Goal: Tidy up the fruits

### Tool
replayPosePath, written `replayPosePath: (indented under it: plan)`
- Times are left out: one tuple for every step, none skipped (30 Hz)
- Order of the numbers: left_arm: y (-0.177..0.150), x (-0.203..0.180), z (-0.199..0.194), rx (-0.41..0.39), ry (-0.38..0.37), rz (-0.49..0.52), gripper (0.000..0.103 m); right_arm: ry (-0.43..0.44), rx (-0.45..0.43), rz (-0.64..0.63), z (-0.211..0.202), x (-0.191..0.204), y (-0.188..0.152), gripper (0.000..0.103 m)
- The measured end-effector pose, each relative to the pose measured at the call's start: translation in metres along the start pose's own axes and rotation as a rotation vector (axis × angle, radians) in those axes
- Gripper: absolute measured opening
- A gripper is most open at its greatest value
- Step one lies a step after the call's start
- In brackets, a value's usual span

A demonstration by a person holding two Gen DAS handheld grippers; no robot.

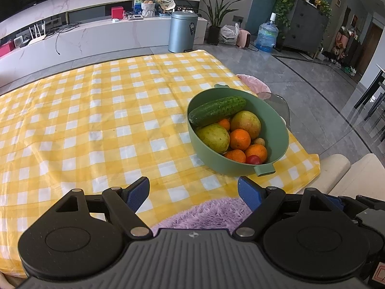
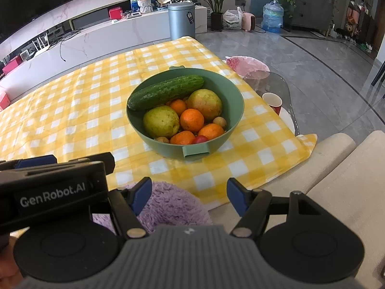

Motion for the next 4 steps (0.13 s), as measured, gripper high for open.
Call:
replayPosePath:
  plan:
    - [0.0000, 0.0003, -0.0003, 0.000, 0.001, 0.002, 0.097, -0.003, 0.001, -0.002, 0.0004, 0.0002, -0.0002, 0.066]
    - [0.0001, 0.0008, -0.0007, -0.001, 0.003, 0.002, 0.097, -0.004, 0.002, -0.003, 0.0009, 0.0002, -0.0003, 0.066]
    - [0.0002, 0.0014, -0.0009, -0.003, 0.004, 0.001, 0.097, -0.004, 0.003, -0.002, 0.0013, 0.0003, -0.0005, 0.066]
    - [0.0001, 0.0017, -0.0012, -0.003, 0.007, 0.003, 0.097, -0.005, 0.005, -0.003, 0.0020, 0.0007, -0.0008, 0.066]
Point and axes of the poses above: each gripper's, at about its wrist camera, not at the fingertips, and z roughly the way its jaws point, x to its left, y to its top, the point moved 8 cm from there along z, roughly the way its jaws point, and after that the axes turned 1 degree about x, right-handed, at the moved point
